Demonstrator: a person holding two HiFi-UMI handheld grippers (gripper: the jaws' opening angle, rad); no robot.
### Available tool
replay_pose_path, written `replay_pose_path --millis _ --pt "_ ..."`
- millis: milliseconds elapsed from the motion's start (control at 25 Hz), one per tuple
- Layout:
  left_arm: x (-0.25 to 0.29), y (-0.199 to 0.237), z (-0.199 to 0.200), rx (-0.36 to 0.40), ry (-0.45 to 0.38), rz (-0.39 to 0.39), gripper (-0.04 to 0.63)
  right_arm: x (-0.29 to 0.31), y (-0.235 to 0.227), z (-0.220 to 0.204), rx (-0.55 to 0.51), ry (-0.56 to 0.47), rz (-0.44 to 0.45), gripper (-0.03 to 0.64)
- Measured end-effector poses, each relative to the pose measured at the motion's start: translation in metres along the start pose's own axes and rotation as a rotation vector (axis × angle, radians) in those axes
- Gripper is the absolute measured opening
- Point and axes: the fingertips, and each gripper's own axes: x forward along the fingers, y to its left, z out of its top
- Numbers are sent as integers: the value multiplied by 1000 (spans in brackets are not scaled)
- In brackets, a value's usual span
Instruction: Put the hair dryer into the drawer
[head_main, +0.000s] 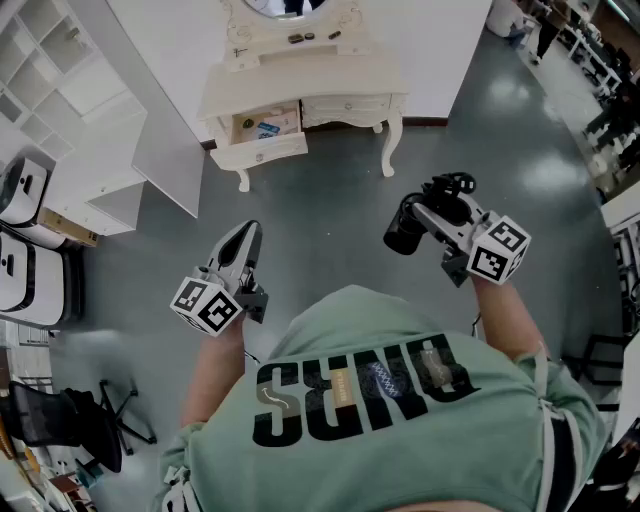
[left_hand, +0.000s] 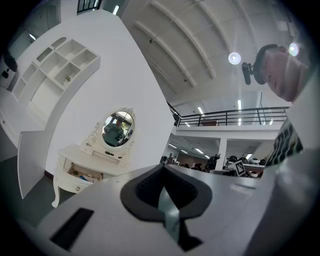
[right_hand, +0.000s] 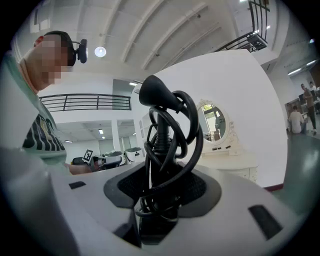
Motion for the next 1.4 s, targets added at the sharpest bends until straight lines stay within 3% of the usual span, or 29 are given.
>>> replay_pose_path --millis 520,1120,1400 --pt "18 -14 -7 15 12 -1 9 -15 -19 4 27 -14 2 180" --pt "91 -67 -34 1 12 -8 9 -68 -73 23 0 -10 36 179" --pt "110 -54 -50 -5 49 -3 9 -61 -98 14 38 -10 33 179"
